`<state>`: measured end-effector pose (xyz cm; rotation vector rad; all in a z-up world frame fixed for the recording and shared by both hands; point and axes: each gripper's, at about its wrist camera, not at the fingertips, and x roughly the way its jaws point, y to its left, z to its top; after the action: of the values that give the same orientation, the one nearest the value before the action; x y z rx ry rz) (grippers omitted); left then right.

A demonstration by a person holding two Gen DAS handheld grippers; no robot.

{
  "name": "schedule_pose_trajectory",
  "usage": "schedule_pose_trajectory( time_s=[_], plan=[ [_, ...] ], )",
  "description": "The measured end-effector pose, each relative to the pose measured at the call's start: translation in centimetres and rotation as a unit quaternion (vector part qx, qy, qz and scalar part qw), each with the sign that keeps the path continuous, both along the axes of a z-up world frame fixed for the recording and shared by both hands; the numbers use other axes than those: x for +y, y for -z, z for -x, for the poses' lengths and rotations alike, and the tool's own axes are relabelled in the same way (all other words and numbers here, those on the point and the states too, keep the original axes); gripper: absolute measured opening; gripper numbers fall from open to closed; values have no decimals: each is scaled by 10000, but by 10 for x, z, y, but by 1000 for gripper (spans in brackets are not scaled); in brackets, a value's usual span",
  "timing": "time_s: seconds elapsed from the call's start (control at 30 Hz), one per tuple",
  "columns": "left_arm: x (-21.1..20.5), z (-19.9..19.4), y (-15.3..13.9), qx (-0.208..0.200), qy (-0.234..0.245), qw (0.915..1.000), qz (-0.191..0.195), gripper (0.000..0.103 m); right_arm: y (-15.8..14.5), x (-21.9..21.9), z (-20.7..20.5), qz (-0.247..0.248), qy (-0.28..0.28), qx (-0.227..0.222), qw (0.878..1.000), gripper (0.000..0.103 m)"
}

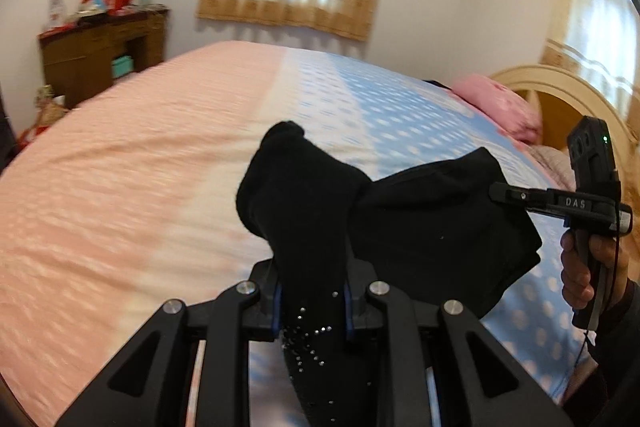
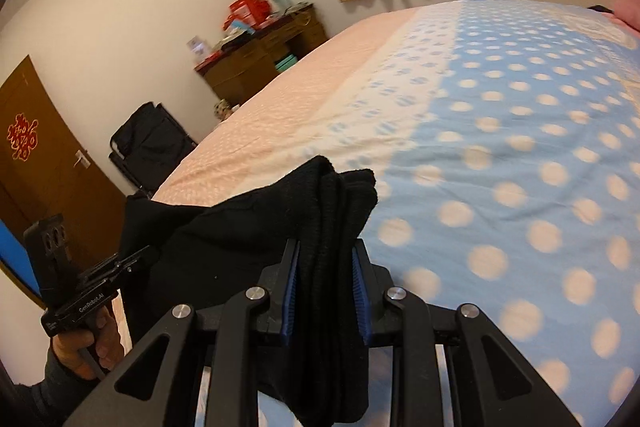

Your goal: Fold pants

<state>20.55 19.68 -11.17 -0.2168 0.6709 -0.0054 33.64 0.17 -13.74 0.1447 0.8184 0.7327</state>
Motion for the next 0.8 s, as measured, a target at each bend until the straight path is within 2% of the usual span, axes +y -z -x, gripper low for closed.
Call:
schedule_pose_trajectory(
  time_s=[0.2,0.3,0.37,0.53,0.6,0.67,0.8],
  plan=[
    [29,-11,23,291,-331,9990,75,23,25,32,-22,127,-59,204,9997,25],
    [31,-18,41,535,-468,9975,45,30,44,31,-34,177,26,434,9989,25],
    [32,-21,48,588,-586,9965,67,43,54,28,-41,162,45,553,9983,26],
    [34,-23,51,640,-811,9946,-79,61,68,25,-50,115,121,723,9972,29],
    [35,-22,52,675,-827,9942,-136,64,71,24,-50,100,147,709,9973,29],
    [36,-22,53,701,-928,9931,-181,72,71,23,-50,94,172,698,9974,31],
    [43,-23,55,732,-1016,9920,-167,77,72,21,-50,127,185,667,9975,35]
  ],
)
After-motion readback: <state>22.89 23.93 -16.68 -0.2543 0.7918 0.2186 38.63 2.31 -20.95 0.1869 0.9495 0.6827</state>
